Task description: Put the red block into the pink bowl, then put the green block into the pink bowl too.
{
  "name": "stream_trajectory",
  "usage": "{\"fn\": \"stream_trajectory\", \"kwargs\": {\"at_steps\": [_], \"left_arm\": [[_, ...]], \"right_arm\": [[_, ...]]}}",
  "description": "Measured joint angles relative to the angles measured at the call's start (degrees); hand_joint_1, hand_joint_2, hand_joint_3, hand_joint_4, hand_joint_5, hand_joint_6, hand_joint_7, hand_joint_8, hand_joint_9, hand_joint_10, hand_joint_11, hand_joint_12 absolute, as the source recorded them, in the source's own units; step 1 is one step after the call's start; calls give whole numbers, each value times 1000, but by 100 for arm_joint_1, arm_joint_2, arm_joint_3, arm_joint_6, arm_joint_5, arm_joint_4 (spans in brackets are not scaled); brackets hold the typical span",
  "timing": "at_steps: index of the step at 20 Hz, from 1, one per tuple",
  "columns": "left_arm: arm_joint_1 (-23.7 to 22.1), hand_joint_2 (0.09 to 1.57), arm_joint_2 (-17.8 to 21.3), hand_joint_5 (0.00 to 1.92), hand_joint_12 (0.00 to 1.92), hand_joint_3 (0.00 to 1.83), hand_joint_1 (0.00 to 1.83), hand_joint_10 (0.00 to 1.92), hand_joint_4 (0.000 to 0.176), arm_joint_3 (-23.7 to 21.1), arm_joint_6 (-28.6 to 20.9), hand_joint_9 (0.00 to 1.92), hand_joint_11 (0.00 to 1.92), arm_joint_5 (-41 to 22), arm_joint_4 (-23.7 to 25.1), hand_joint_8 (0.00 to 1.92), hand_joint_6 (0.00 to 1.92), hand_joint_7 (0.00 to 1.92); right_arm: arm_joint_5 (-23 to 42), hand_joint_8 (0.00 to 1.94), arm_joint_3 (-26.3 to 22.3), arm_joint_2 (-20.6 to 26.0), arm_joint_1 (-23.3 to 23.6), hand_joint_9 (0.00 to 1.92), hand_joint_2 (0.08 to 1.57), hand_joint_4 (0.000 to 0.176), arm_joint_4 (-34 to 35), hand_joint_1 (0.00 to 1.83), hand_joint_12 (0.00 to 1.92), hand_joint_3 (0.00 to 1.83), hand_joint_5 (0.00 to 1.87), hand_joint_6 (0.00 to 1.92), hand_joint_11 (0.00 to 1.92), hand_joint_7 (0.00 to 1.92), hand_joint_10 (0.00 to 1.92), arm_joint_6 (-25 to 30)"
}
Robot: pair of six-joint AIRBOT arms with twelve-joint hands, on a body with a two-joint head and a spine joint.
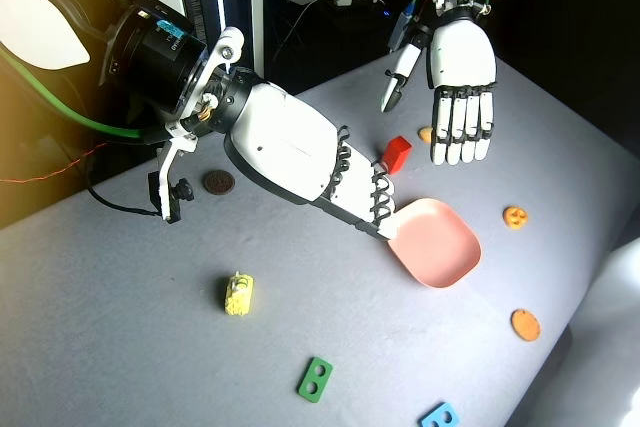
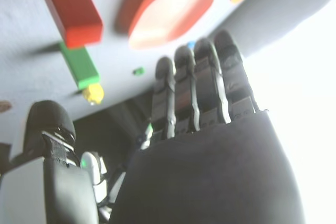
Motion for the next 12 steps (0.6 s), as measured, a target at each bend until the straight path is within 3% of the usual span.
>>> {"fn": "stream_trajectory", "kwargs": {"at_steps": [3,6,8,12], "left_arm": [[197,1060,-157,197,313,0,812,8,0,11,-177,157,0,-160,96,6,6,210],[328,1080,-293,107,186,1,786,0,0,79,-275,74,0,-280,63,1,2,110],[337,992,-363,176,396,0,953,12,0,129,-275,130,0,-372,79,7,13,170],[339,980,-442,175,420,0,995,4,0,175,-282,136,0,-426,31,1,1,172]], "right_arm": [[0,6,0,-17,2,39,1145,0,0,100,14,0,74,8,27,78,8,-20],[-2,5,0,-17,2,15,1144,0,2,118,9,0,68,7,7,56,4,-22],[0,1,0,-17,2,0,1145,0,2,130,0,0,34,1,0,27,0,-24],[0,2,0,-17,2,5,1125,0,7,211,10,0,57,4,12,45,1,-39]]}}
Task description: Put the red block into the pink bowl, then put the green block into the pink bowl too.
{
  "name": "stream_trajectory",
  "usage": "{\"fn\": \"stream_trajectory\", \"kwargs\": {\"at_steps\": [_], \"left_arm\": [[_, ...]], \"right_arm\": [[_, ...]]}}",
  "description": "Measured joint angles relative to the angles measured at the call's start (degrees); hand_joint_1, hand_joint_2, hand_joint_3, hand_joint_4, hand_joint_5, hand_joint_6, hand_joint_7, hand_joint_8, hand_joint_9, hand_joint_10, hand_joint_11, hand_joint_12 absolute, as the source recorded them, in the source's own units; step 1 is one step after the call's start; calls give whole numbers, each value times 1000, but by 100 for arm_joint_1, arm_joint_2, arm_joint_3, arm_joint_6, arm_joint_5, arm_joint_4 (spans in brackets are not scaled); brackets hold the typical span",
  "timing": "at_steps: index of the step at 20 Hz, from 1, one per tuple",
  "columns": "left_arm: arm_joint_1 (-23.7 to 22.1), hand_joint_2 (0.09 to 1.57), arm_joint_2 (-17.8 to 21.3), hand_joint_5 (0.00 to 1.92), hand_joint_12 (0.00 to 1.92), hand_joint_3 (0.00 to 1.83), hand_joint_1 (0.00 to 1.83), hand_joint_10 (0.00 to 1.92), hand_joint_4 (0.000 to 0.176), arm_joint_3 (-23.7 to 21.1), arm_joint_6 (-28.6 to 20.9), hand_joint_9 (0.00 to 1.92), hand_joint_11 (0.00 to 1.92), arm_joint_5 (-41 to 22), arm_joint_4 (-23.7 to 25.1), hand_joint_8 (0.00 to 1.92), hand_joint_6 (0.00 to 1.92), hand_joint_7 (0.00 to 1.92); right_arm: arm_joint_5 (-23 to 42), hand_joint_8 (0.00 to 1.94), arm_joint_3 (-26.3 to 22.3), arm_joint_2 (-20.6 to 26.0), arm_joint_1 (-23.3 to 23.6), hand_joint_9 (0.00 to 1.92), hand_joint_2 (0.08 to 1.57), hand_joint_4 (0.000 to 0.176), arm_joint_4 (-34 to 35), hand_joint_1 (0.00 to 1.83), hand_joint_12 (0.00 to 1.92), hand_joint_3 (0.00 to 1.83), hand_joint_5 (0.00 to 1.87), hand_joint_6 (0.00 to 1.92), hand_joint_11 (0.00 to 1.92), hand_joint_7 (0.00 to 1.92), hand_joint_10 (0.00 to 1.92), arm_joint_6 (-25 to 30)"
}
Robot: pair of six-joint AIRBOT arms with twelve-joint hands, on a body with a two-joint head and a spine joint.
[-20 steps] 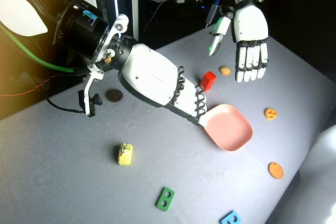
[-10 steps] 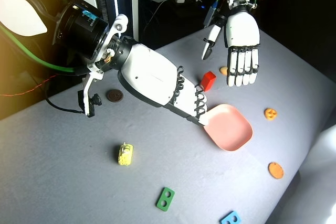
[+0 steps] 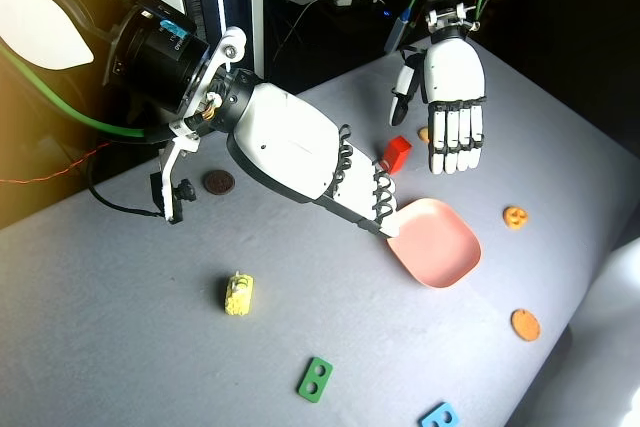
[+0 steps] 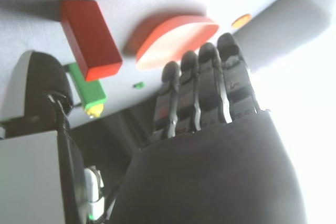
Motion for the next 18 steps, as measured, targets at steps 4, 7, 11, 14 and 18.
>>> {"fn": "stream_trajectory", "kwargs": {"at_steps": [4,7,11,14,18], "left_arm": [[0,977,-72,211,221,2,1024,1,5,26,9,89,0,-234,-275,1,2,137],[-33,959,-173,330,80,0,1020,1,12,24,7,40,0,-387,-481,0,17,105],[-133,978,-385,437,71,2,932,2,20,11,9,57,0,-632,-772,10,8,123],[-199,1012,-597,450,12,11,892,1,10,0,57,39,0,-804,-960,5,5,132],[-245,984,-671,528,37,0,928,8,0,-17,83,99,40,-1008,-1147,6,10,216]], "right_arm": [[-2,11,0,0,-2,4,1108,0,0,259,5,0,64,14,11,34,2,-26],[-2,4,0,0,0,0,1109,0,2,234,0,0,37,5,0,11,0,-28],[-2,3,0,0,0,0,1088,0,2,279,0,0,41,4,0,11,0,-28],[-2,7,0,0,0,0,1075,0,2,229,0,0,47,5,0,23,0,-28],[-2,6,-7,0,0,0,1069,0,2,251,0,0,50,3,0,33,0,-33]]}}
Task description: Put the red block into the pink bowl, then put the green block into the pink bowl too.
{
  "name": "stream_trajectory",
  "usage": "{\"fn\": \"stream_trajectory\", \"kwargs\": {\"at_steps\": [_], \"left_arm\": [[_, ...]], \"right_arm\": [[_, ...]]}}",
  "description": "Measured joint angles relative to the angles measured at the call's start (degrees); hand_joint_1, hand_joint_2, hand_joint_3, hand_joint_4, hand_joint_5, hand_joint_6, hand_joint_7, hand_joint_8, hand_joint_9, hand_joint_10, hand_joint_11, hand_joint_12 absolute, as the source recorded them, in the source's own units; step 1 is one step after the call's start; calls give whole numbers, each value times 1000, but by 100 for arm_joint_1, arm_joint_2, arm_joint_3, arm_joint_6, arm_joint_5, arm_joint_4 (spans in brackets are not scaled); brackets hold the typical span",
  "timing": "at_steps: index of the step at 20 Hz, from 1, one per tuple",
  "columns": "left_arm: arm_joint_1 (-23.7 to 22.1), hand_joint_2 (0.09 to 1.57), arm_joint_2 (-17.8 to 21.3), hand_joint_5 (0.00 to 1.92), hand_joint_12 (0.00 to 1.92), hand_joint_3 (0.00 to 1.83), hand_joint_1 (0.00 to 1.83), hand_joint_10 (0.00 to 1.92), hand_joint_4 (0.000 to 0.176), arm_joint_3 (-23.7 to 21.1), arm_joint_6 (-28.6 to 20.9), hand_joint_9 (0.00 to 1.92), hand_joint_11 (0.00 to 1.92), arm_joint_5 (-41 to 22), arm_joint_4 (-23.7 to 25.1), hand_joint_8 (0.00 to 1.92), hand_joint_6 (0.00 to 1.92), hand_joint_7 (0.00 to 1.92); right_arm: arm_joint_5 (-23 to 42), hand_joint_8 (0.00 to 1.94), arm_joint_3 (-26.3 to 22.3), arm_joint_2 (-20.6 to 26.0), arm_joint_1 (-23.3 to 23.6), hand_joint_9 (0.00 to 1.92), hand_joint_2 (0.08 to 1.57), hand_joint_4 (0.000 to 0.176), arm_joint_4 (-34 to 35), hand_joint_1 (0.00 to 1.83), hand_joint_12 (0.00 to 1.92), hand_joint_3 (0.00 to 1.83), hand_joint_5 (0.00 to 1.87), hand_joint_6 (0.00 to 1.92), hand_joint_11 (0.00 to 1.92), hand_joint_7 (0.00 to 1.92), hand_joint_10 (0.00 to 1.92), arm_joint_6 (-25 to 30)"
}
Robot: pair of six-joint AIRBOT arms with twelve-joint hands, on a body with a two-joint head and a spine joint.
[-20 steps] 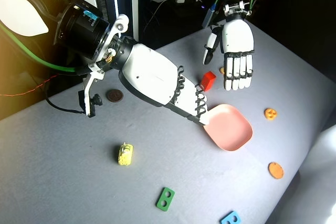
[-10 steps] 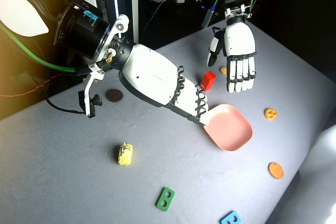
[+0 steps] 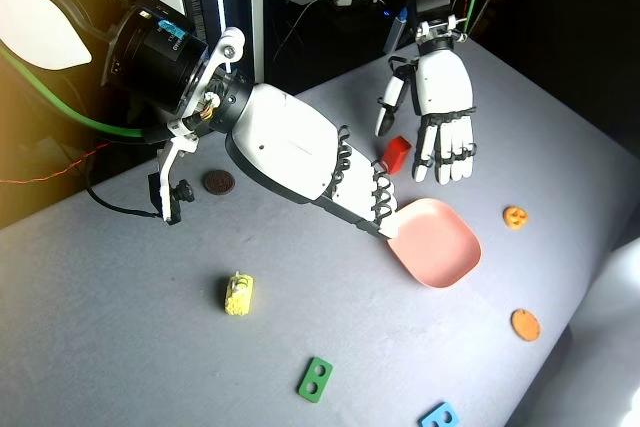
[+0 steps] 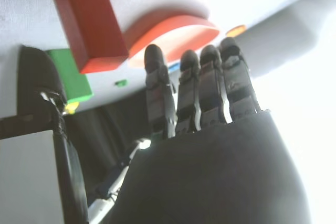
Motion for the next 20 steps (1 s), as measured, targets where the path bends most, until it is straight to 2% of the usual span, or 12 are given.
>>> {"fn": "stream_trajectory", "kwargs": {"at_steps": [1,2,8,17,20], "left_arm": [[0,988,0,544,43,2,922,7,1,0,2,105,39,-63,-37,8,11,235],[2,979,0,567,174,2,921,2,0,2,7,128,7,-87,-61,6,4,259],[13,955,-35,654,297,0,946,4,0,105,11,161,0,-122,-170,3,12,298],[-103,969,-142,683,265,2,941,0,0,219,-50,152,0,-175,-343,0,3,300],[-125,969,-144,751,234,1,976,2,0,229,-50,157,0,-201,-354,2,20,304]], "right_arm": [[0,3,-4,0,0,0,1069,0,0,260,0,0,45,1,0,28,0,-2],[0,0,-4,0,0,0,1070,0,0,252,0,0,43,0,0,22,0,-9],[2,7,-15,0,0,1,1058,0,2,270,0,0,76,8,0,55,0,-44],[0,5,-15,-2,0,0,1068,0,0,234,0,2,75,9,0,39,0,-55],[0,6,-15,-2,0,1,1061,0,0,255,0,0,91,8,0,58,0,-57]]}}
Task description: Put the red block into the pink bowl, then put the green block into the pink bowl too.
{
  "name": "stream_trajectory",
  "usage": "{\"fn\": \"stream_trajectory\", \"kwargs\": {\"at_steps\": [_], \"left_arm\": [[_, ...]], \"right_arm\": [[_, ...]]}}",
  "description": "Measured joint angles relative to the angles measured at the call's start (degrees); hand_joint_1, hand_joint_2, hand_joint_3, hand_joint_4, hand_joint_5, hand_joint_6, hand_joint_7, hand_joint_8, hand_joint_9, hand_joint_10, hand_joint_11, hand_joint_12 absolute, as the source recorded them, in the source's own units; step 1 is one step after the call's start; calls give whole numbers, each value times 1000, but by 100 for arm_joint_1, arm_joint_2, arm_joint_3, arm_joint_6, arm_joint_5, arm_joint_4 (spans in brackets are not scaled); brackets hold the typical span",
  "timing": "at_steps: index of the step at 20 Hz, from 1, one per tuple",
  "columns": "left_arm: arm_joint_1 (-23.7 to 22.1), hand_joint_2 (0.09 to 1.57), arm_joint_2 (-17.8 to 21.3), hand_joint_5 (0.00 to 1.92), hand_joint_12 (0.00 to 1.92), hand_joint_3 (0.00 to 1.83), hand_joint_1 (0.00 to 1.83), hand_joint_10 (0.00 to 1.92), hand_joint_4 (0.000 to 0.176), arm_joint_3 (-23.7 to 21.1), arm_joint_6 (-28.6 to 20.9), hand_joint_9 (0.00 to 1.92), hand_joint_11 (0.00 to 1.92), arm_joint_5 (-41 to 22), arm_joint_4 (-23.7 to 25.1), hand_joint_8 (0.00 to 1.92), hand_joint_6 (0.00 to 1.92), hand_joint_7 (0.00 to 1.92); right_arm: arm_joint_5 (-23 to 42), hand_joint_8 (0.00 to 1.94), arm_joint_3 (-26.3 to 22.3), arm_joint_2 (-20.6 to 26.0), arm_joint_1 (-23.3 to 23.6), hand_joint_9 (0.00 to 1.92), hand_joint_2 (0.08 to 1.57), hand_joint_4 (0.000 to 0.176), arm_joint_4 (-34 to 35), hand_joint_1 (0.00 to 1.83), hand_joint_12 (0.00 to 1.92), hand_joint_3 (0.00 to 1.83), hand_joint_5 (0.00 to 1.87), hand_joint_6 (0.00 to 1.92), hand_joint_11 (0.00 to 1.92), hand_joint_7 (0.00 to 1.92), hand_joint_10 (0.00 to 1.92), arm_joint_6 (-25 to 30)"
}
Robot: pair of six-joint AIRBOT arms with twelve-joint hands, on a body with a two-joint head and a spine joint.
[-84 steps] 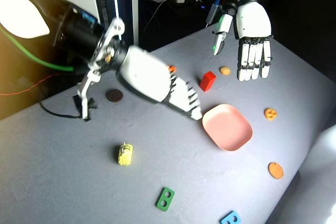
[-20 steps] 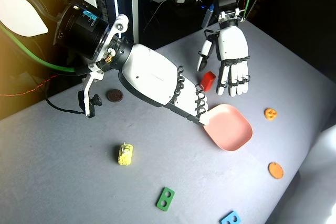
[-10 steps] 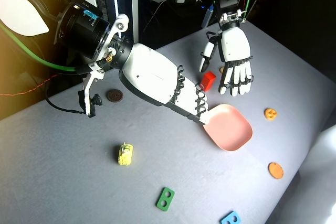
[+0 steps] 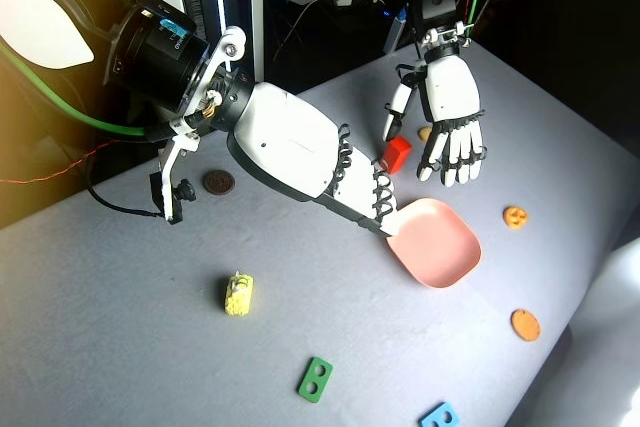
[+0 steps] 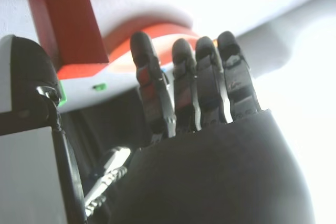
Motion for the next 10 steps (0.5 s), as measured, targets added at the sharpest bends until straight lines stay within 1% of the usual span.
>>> {"fn": "stream_trajectory", "kwargs": {"at_steps": [2,4,5,8,9,10], "left_arm": [[0,964,-33,767,206,0,970,1,0,22,0,149,0,11,-9,2,18,301],[0,957,-33,789,254,0,965,4,0,24,0,165,0,4,-4,4,17,317],[0,966,-33,796,270,1,946,4,0,22,0,172,0,7,-7,2,10,320],[0,953,-33,821,306,0,966,5,0,24,0,182,0,4,-7,2,15,328],[0,953,-33,824,339,0,941,4,0,24,0,184,0,7,-7,1,13,317],[0,965,-33,834,337,2,931,1,0,26,0,178,0,7,-7,0,12,302]], "right_arm": [[0,0,0,0,0,0,1068,0,0,234,0,3,69,0,0,40,0,-2],[0,7,0,0,0,5,1057,0,0,255,1,0,82,7,1,55,2,-4],[0,4,0,2,0,2,1063,0,0,237,0,1,92,8,0,54,0,-7],[0,0,0,0,0,0,1074,0,0,237,0,5,60,0,0,22,0,-7],[0,0,0,0,0,0,1072,0,0,232,0,3,35,0,0,4,0,-9],[0,6,0,0,0,0,1064,0,0,234,0,0,50,8,0,16,0,-9]]}}
